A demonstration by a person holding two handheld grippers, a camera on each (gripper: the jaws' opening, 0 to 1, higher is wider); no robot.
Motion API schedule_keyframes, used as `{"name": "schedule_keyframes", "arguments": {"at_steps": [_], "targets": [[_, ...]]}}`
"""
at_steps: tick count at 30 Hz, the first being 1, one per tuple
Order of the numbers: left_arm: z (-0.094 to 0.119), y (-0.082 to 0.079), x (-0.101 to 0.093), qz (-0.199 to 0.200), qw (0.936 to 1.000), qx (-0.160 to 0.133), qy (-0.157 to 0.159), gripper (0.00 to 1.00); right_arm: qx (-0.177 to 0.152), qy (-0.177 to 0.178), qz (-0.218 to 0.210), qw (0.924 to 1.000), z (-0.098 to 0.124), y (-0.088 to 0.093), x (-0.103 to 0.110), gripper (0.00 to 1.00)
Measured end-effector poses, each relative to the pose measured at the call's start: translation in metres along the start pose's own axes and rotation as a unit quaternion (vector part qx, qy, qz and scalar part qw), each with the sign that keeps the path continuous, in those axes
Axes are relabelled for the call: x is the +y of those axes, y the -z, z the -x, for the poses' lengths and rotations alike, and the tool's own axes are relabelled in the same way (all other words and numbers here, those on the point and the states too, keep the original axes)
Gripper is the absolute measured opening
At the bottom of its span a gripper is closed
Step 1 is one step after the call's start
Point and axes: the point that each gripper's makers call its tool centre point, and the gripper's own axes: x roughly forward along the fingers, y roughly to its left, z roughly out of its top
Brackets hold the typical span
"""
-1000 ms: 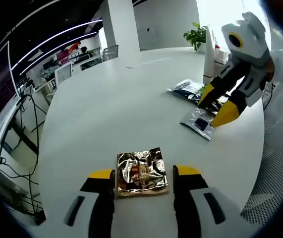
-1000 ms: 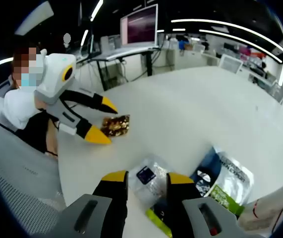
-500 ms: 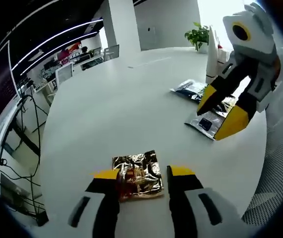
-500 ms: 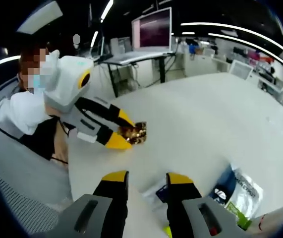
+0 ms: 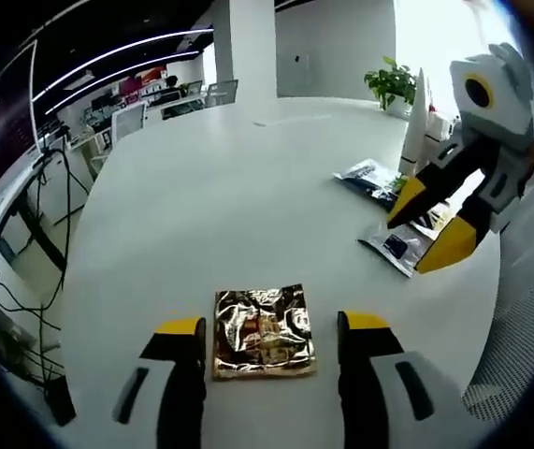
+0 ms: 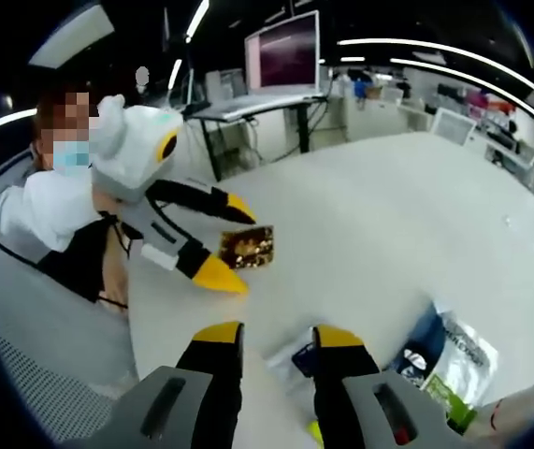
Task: Arrange the skincare products in the storage area until every visible bottle or jar stands upright without overlapping.
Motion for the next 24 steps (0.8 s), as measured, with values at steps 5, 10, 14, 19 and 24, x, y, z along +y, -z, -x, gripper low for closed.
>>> {"name": "schedule_keyframes", "arguments": {"at_steps": [5,10,14,19,24], "targets": [[0.006,-0.001,-0.003,0.001,1.0,0.003,-0.001,0.38,0.002,-0.006,0.002,1.0,-0.002,-0.001,0.004,0.23],[0.011,0.002,-0.003,0.006,1.0,0.004,-0.001,0.38,0.001,-0.01,0.003,0.9999,-0.004,-0.003,0.007,0.23],[0.01,0.001,-0.003,0.032,0.9995,-0.004,0.006,0.38,-0.001,-0.015,0.0,0.9999,-0.006,-0.006,0.009,0.23],[0.01,0.0,-0.006,0.074,0.9968,-0.015,0.027,0.38,0.002,-0.021,-0.001,0.9998,-0.012,-0.005,0.012,0.23],[0.01,0.001,-0.012,0.084,0.9955,-0.022,0.037,0.38,-0.004,-0.023,-0.049,0.9985,-0.016,-0.008,0.01,0.23]]}}
